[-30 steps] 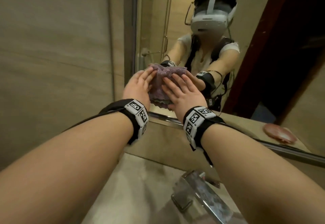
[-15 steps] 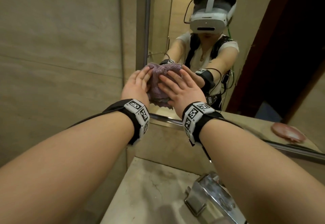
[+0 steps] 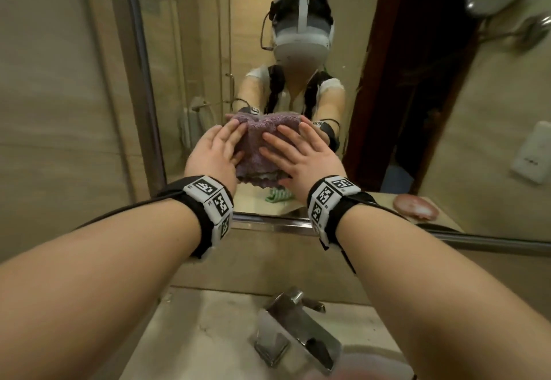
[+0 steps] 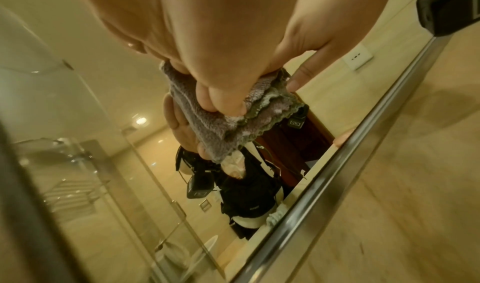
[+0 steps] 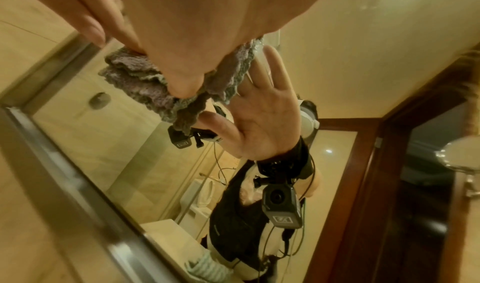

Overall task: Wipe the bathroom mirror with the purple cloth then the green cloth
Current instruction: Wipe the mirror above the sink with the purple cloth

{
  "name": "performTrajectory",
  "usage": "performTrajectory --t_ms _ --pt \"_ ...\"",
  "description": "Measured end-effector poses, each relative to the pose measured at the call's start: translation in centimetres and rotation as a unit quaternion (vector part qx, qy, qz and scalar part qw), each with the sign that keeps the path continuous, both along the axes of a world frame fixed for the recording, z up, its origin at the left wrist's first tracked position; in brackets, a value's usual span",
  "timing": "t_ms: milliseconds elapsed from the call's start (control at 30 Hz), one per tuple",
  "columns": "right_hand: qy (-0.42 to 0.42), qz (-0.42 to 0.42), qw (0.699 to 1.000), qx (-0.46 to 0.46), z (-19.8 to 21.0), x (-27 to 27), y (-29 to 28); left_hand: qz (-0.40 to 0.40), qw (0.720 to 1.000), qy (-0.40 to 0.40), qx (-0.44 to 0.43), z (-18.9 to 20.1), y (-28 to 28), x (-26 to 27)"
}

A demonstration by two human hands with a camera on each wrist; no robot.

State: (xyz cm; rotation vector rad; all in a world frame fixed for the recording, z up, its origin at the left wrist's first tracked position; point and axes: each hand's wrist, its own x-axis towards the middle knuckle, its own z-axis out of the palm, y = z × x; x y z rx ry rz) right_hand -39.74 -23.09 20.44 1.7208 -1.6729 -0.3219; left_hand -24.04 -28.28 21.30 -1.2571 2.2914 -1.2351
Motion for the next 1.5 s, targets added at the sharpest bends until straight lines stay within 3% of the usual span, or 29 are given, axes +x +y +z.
performTrajectory --t_ms 467,733,1067,1500 --pt "-0.002 -0.102 0.995 -0.020 2.1 -15.8 11.5 -0.134 0.991 0.010 -0.007 2.8 8.7 -15.3" --pt "0.021 -0.132 0.991 -0.016 3.5 -21.7 15.7 -0.130 0.991 0.023 -0.012 3.7 13.0 -21.8" --pt "0.026 -0.089 0.996 -0.007 4.0 -20.8 14.6 -0.064 0.996 0.068 -0.005 3.7 13.7 -22.0" --pt "-0.019 -0.018 0.999 -0.029 4.7 -12.7 8.0 0.003 0.996 0.083 -0.010 4.7 8.6 -14.2"
